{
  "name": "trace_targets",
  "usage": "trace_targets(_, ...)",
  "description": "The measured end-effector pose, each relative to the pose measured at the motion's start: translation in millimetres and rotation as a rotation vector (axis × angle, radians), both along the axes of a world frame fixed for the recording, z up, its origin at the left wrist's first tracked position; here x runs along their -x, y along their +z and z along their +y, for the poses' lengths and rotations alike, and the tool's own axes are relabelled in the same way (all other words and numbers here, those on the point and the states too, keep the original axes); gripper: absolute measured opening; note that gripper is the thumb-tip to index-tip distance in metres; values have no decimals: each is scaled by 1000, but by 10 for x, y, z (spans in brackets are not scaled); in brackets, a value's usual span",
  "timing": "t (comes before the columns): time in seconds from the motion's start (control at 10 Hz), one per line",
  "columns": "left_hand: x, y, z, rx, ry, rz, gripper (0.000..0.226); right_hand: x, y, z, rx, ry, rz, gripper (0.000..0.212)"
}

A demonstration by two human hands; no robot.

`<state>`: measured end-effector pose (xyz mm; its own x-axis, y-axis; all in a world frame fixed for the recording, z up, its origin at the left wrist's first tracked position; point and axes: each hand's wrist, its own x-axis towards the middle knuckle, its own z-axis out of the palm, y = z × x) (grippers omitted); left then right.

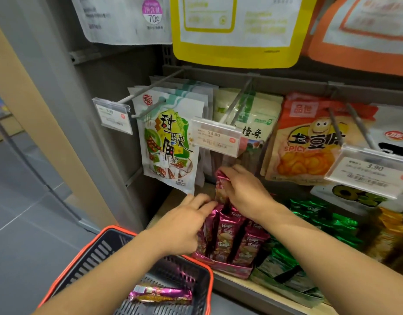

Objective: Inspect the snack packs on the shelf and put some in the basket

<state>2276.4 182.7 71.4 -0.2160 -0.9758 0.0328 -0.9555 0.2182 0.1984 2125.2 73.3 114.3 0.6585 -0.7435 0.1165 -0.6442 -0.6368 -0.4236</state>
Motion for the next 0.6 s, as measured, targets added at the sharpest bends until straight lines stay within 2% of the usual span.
trace_targets(0.1,13,-39,22,13,34,83,84,-24,-153,-3,-43,-81,95,34)
trace_targets(0.2,29,-80,31,37,93,155,78,-63,-226,-36,14,-98,233,24)
trace_targets(0.3,62,-124,34,55,111,168,79,-44,-170,-73,23,-43,322,34)
trace_targets(0.4,149,-51,37,-5,121,212,88,98,-45,19,-5,-55,201,42)
trace_targets(0.5,201,173,157,-14,141,287,88,375,171,334,42,-95,23,41)
trace_targets(0.6,222,492,400,75,150,344,65,801,390,706,-24,-82,25,31)
